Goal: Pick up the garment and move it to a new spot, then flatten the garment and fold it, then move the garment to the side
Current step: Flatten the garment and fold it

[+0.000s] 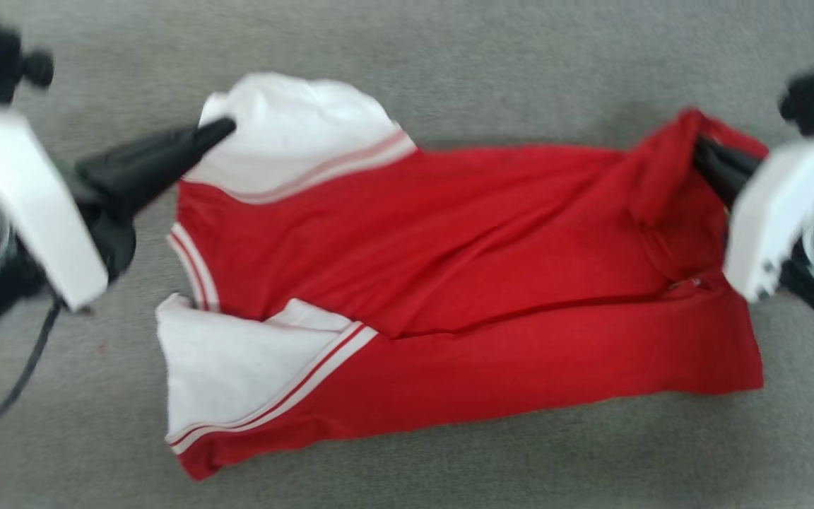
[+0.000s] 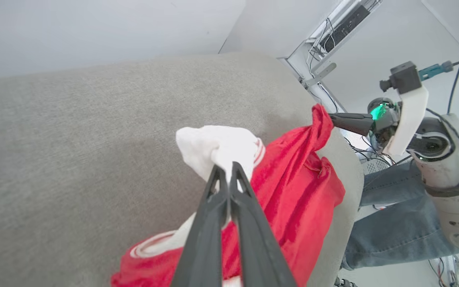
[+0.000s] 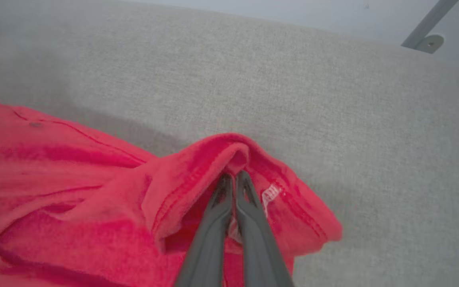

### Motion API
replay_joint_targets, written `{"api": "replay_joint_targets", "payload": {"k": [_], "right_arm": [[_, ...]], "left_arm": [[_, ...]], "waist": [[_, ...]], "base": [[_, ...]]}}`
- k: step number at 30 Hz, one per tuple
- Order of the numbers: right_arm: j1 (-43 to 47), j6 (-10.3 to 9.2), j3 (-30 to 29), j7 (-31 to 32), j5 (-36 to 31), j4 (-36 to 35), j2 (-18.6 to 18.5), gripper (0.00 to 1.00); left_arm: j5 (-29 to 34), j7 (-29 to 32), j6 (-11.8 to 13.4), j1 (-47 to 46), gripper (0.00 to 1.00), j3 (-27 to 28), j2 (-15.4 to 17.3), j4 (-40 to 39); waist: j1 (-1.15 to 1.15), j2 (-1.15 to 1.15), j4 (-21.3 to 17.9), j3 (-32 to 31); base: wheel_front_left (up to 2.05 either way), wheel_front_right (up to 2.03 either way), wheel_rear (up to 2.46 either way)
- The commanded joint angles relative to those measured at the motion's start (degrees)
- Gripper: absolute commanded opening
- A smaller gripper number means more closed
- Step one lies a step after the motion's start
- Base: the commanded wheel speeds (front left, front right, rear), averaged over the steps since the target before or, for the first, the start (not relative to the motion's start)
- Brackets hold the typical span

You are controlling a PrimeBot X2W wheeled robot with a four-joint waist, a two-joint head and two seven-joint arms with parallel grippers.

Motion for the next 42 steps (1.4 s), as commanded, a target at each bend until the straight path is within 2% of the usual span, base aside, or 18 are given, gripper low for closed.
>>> {"api": "replay_joint_targets", "payload": {"k": [1, 7, 11, 17, 25, 29, 30, 31, 32, 33, 34, 35, 36, 37, 42], "right_arm": [[3.0, -0.02, -1.4, 0.9, 0.1, -1.8, -0.5, 0.0], [14.9, -0.02, -7.6, 3.1, 0.4, -9.4, 0.1, 0.0], [21.3, -0.02, -11.0, 2.2, 0.7, -12.3, 2.0, 0.0], [26.7, -0.02, -13.8, -0.9, 0.9, -11.7, 5.2, 0.0], [25.0, -0.02, -12.3, -4.8, -0.1, -5.1, 6.8, 0.0], [24.1, -0.02, -11.4, -6.2, 0.2, -2.4, 6.9, 0.0], [24.1, -0.02, -11.3, -6.7, 0.2, -2.1, 6.8, 0.13], [24.3, -0.02, -11.5, -7.1, -0.1, -2.0, 6.4, 0.4], [24.5, -0.02, -11.8, -7.5, -0.3, -2.0, 6.1, 1.0], [25.0, -0.02, -12.0, -7.5, -0.1, -2.3, 5.9, 1.0], [25.5, -0.02, -12.3, -7.2, 0.3, -2.8, 5.7, 1.0], [26.1, -0.02, -12.5, -6.7, 0.7, -3.6, 5.5, 1.0], [26.5, -0.02, -13.2, -6.2, 1.2, -4.7, 5.3, 1.0], [27.1, -0.01, -14.1, -5.6, 1.6, -5.9, 5.0, 1.0], [29.8, -0.01, -20.3, -1.3, 3.8, -10.6, 4.5, 1.0]], "left_arm": [[0.4, -1.9, 0.1, 2.3, 0.0, 0.0, 0.8, -1.9], [1.5, -12.9, 0.1, 13.1, 0.0, -1.4, 6.3, -9.0], [2.2, -20.1, 0.1, 20.8, 0.0, -3.8, 8.0, -11.3], [1.5, -25.3, 0.1, 28.2, 0.0, -7.9, 4.9, -7.2], [0.5, -24.8, 0.1, 29.7, 0.0, -10.5, -1.6, 2.1], [1.5, -24.7, 0.1, 28.7, 0.0, -11.1, -3.7, 5.6], [1.5, -24.9, 0.1, 28.5, 0.0, -11.0, -4.1, 6.0], [1.8, -25.2, 0.1, 28.3, 0.0, -10.9, -4.3, 6.4], [2.1, -25.7, 0.1, 28.1, 0.02, -10.7, -4.5, 6.6], [2.3, -26.2, 0.1, 28.0, 0.25, -10.4, -4.6, 6.9], [2.8, -26.6, 0.1, 28.2, 0.37, -10.2, -4.6, 7.1], [3.1, -27.0, 0.1, 28.4, 0.41, -10.1, -4.6, 7.2], [3.7, -27.4, 0.1, 28.7, 0.77, -9.8, -4.7, 7.2], [3.5, -27.8, 0.1, 29.1, 1.0, -9.4, -5.0, 7.0], [5.6, -28.6, 0.1, 31.8, 1.0, -5.3, -6.9, 7.3]], "waist": [[0.0, 0.0, 1.5, -1.4], [0.0, 0.0, 2.8, -2.2], [0.0, 0.0, 3.1, -2.2], [0.0, 0.0, 3.3, -1.7], [0.0, 0.0, 2.6, -1.9], [0.0, 0.0, 2.7, -2.3], [0.0, 0.0, 2.7, -2.4], [0.0, 0.0, 2.7, -2.6], [0.0, 0.0, 2.8, -2.7], [0.0, 0.0, 2.9, -2.9], [0.0, 0.0, 3.1, -3.1], [0.0, 0.0, 3.2, -3.3], [0.0, 0.0, 3.4, -3.5], [0.0, 0.0, 3.7, -3.8], [0.0, 0.0, 5.8, -4.8]], "base": [[0.0, 0.0, 0.0], [0.0, 0.0, 0.0], [0.0, 0.0, 0.0], [0.0, 0.0, 0.0], [0.0, 0.0, 0.0], [0.0, 0.0, 0.0], [0.0, 0.0, 0.0], [0.0, 0.0, 0.0], [0.0, 0.0, 0.0], [0.0, 0.0, 0.0], [0.0, 0.0, 0.0], [0.0, 0.0, 0.0], [0.0, 0.0, 0.0], [0.0, 0.0, 0.0], [0.0, 0.0, 0.0]]}}
